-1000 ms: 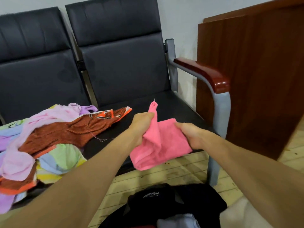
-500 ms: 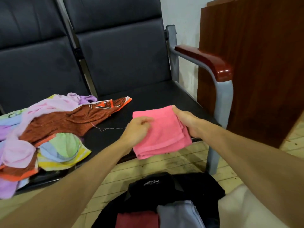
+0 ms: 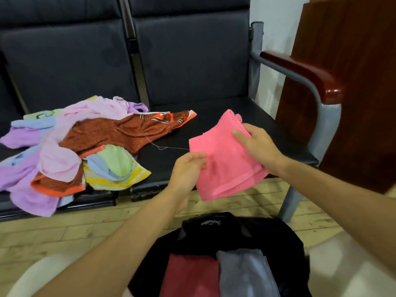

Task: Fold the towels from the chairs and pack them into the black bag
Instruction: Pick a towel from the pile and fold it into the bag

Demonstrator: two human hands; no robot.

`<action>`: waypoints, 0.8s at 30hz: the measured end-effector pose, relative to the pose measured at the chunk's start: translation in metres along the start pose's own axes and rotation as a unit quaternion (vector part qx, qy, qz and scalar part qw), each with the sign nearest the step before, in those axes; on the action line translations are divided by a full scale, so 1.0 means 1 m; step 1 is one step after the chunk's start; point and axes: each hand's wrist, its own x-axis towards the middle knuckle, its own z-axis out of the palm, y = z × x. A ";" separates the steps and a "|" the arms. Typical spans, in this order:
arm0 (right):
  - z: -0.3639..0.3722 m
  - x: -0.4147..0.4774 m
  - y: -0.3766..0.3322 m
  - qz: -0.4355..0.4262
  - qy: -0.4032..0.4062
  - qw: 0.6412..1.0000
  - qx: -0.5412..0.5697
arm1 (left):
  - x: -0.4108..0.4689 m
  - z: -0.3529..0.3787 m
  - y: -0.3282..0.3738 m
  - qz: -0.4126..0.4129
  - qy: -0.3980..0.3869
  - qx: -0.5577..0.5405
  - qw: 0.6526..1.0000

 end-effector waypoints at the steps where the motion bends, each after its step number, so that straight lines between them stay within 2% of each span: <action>1: 0.003 -0.005 -0.010 0.008 -0.015 0.998 0.063 | 0.002 -0.003 -0.001 -0.005 0.026 -0.016 1.000; 3: 0.008 -0.016 -0.029 0.050 -0.054 0.974 0.217 | 0.003 -0.008 -0.001 -0.031 0.071 -0.055 0.995; 4: 0.010 -0.022 -0.037 0.061 -0.069 0.958 0.272 | 0.002 -0.010 -0.001 -0.057 0.070 -0.088 0.992; 7: 0.011 -0.040 -0.043 0.069 -0.089 0.928 0.356 | -0.014 -0.014 -0.001 -0.145 -0.028 -0.196 0.969; 10: 0.006 -0.061 -0.032 0.100 -0.110 0.909 0.390 | -0.033 -0.007 -0.019 -0.203 -0.089 -0.224 0.949; 12: 0.000 -0.073 -0.017 0.121 -0.122 0.917 0.360 | -0.046 -0.002 -0.030 -0.238 -0.125 -0.246 0.931; 14: -0.003 -0.083 0.000 0.150 -0.116 0.933 0.306 | -0.055 0.001 -0.043 -0.251 -0.134 -0.219 0.933; 19: 0.002 -0.106 0.055 0.191 -0.077 0.967 0.151 | -0.062 -0.002 -0.077 -0.185 -0.055 -0.055 0.980; 24: 0.024 -0.140 0.104 0.197 -0.055 0.979 0.008 | -0.072 0.018 -0.137 -0.172 -0.077 0.116 0.975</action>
